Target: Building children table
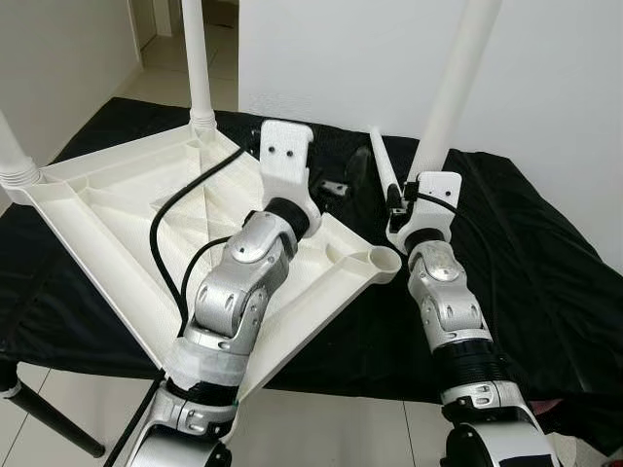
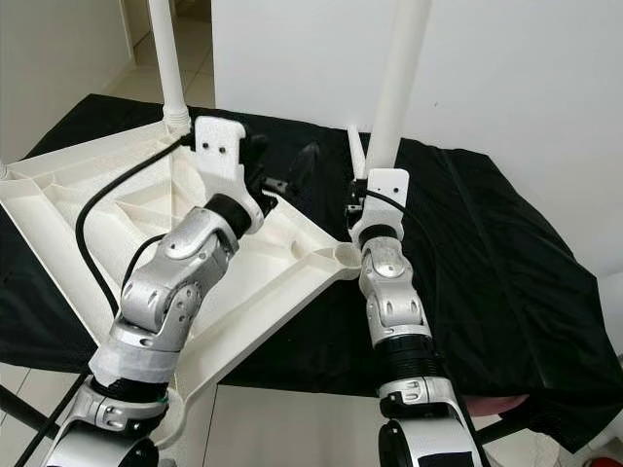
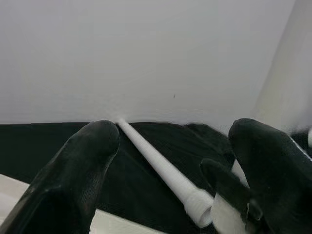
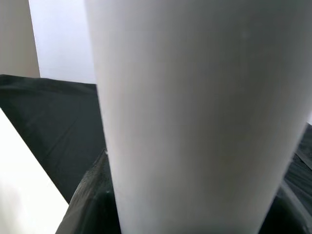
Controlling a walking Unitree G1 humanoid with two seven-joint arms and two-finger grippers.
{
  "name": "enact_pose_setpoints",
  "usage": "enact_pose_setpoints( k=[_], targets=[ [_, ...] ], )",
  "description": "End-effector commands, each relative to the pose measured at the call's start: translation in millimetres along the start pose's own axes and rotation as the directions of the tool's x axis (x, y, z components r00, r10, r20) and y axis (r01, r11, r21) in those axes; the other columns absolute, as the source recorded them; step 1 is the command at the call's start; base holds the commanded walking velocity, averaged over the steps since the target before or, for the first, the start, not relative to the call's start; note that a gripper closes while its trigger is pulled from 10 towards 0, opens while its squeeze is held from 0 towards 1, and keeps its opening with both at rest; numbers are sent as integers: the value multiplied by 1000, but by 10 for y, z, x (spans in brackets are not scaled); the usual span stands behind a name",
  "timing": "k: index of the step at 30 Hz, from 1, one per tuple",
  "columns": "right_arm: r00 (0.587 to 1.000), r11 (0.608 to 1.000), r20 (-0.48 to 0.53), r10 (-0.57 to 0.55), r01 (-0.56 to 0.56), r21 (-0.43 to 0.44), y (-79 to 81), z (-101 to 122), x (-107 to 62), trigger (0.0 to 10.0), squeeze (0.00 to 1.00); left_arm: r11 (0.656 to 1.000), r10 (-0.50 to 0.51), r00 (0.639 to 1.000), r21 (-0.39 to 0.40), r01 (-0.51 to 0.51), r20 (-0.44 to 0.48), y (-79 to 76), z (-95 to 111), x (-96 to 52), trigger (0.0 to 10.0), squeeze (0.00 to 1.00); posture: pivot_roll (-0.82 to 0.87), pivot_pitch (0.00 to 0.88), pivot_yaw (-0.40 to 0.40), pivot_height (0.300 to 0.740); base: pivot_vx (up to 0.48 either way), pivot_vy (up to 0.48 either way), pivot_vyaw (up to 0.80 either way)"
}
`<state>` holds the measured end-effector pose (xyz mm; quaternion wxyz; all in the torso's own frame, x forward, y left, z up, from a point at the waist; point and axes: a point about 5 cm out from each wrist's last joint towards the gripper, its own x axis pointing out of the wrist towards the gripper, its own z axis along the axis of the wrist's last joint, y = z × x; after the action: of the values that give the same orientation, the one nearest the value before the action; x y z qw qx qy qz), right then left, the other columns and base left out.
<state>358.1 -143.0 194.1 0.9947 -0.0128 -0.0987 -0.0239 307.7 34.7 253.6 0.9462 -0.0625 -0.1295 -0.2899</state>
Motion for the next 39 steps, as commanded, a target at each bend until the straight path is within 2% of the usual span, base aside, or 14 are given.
enact_pose_setpoints(
  k=[1, 4, 5, 7, 9, 10, 12, 16, 23, 31, 37, 39],
  targets=[
    [1000, 1000, -11, -26, 26, 15, -91, -69, -28, 10000, 0, 994, -111, 992, 11, 111, -59, -97, -97, -31, 10000, 0, 33, 0, -125, 740, 0, 0, 0],
    [999, 999, -17, -30, 30, 27, -95, -94, -32, 10000, 0, 990, -136, 985, 15, 138, -107, -122, -172, -57, 10000, 0, 33, 0, -125, 740, 0, 0, 0],
    [999, 999, -22, -28, 29, 43, -72, -124, -31, 10000, 0, 983, -173, 967, 27, 181, -189, -177, -299, -101, 10000, 0, 33, 0, -123, 740, 0, 0, 0],
    [999, 999, -22, -28, 29, 43, -72, -124, -31, 10000, 0, 983, -173, 967, 27, 181, -189, -177, -299, -101, 10000, 0, 33, 0, -123, 740, 0, 0, 0],
    [999, 998, -24, -21, 23, 54, -51, -139, -32, 10000, 0, 977, -195, 947, 33, 209, -254, -214, -393, -134, 10000, 0, 35, 0, -123, 740, 0, 0, 0],
    [999, 998, -24, -21, 23, 54, -51, -139, -32, 10000, 0, 977, -195, 947, 33, 209, -254, -214, -393, -134, 10000, 0, 35, 0, -123, 740, 0, 0, 0],
    [1000, 998, -26, -11, 13, 68, -41, -177, -47, 10000, 0, 971, -197, 926, 67, 230, -323, -230, -514, -172, 10000, 0, 34, 0, -123, 740, 0, 0, 0],
    [999, 996, -37, -2, 5, 85, -48, -256, -75, 10000, 0, 964, -196, 909, 97, 247, -367, -235, -601, -209, 10000, 0, 34, 0, -122, 740, 0, 0, 0],
    [997, 996, -78, 0, 7, 90, -87, -451, -117, 10000, 0, 957, -209, 900, 108, 268, -384, -284, -603, -232, 10000, 0, 34, 0, -122, 740, 0, 0, 0],
    [989, 995, -148, 0, 14, 94, -141, -629, -66, 10000, 0, 954, -217, 898, 114, 279, -384, -307, -573, -225, 10000, 0, 43, 0, -117, 740, 0, 0, 0],
    [987, 995, -160, 4, 11, 98, -147, -655, -56, 10000, 0, 954, -213, 899, 117, 275, -382, -299, -562, -224, 10000, 0, 45, 0, -117, 740, 0, 0, 0],
    [991, 993, -130, 20, -4, 121, -135, -622, -41, 10000, 0, 951, -224, 896, 113, 287, -382, -315, -552, -230, 10000, 0, 48, 0, -125, 740, 0, 0, 0]
  ],
)
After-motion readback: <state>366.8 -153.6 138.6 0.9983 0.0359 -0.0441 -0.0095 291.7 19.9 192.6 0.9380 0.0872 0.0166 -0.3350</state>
